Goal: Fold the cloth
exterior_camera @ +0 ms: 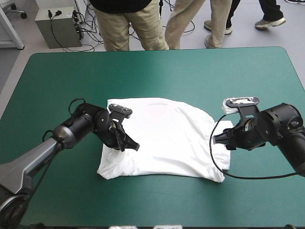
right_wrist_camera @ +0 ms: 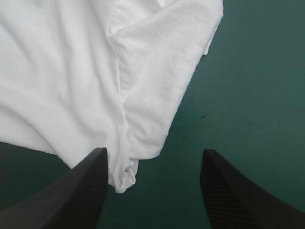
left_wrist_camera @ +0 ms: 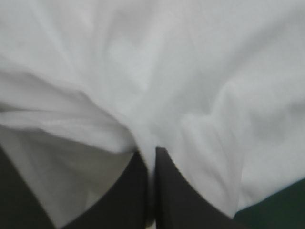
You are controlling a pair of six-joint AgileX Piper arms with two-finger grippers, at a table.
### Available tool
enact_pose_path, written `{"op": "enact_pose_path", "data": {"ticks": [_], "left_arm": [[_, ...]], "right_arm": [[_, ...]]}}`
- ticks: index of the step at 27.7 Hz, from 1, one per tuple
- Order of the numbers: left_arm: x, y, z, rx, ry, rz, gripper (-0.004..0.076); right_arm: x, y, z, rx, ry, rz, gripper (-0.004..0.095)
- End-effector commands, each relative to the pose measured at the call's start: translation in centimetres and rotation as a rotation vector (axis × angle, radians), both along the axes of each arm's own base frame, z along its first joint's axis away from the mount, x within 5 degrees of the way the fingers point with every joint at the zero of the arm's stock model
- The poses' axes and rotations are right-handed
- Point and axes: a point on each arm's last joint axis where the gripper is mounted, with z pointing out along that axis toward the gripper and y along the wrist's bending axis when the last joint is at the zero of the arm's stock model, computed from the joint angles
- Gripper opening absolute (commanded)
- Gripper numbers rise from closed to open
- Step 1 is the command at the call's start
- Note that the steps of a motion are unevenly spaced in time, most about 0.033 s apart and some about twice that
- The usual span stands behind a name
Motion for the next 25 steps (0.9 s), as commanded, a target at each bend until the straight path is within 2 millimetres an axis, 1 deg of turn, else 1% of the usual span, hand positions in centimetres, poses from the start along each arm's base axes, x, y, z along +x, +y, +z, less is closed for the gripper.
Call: {"op": "enact_pose_path", "data": {"ticks": [1, 4, 7, 9, 10, 12, 16, 17, 19, 21, 22, 23, 24, 25], "left_arm": [[-0.1, -2.0, 0.0, -0.025, -0.011, -0.044, -0.0009], [-0.1, -2.8, -0.8, -0.014, 0.003, -0.067, -0.0009], [0.0, -3.1, -0.7, -0.024, -0.032, -0.081, -0.0008], [0.1, -3.3, -0.4, -0.022, -0.048, -0.138, 0.0008], [0.1, -3.3, -0.2, -0.024, -0.053, -0.169, 0.0025], [-0.1, -3.6, 0.2, -0.039, -0.045, -0.220, 0.0102], [0.1, -3.6, 1.0, -0.028, -0.037, -0.225, 0.0332], [0.1, -3.6, 1.3, -0.029, -0.033, -0.220, 0.0376], [0.2, -3.7, 1.7, -0.035, -0.036, -0.202, 0.0410], [0.0, -3.5, 2.6, -0.049, -0.060, -0.188, 0.0407], [-0.3, -3.0, 3.7, -0.047, -0.096, -0.148, 0.0403], [-0.5, -2.6, 4.3, -0.037, -0.122, -0.121, 0.0403], [-0.8, -1.5, 5.7, -0.001, -0.188, -0.071, 0.0403], [-1.0, -0.9, 6.2, 0.016, -0.213, -0.044, 0.0403]], "right_arm": [[-0.2, -0.2, 1.5, 0.019, -0.076, -0.005, 0.0554], [-0.2, -0.2, 1.5, 0.020, -0.076, -0.011, 0.0554], [-0.2, -0.2, 1.5, 0.023, -0.075, -0.016, 0.0554], [-0.2, -0.2, 1.5, 0.023, -0.076, -0.016, 0.0554], [-0.1, -0.2, 1.5, 0.023, -0.077, -0.016, 0.0554], [-0.1, -0.2, 1.5, 0.023, -0.077, -0.016, 0.0554], [-0.1, -0.2, 1.5, 0.023, -0.077, -0.016, 0.0554], [-0.1, -0.2, 1.5, 0.023, -0.077, -0.016, 0.0554], [-0.1, -0.2, 1.5, 0.023, -0.077, -0.016, 0.0554], [-0.2, -0.2, 1.5, 0.034, -0.074, -0.030, 0.0554], [-0.2, -0.2, 1.5, 0.047, -0.070, -0.059, 0.0554], [-0.1, -0.2, 1.5, 0.053, -0.072, -0.074, 0.0554], [0.0, -0.2, 1.6, 0.057, -0.088, -0.086, 0.0554], [0.1, -0.2, 1.6, 0.062, -0.100, -0.085, 0.0554]]}}
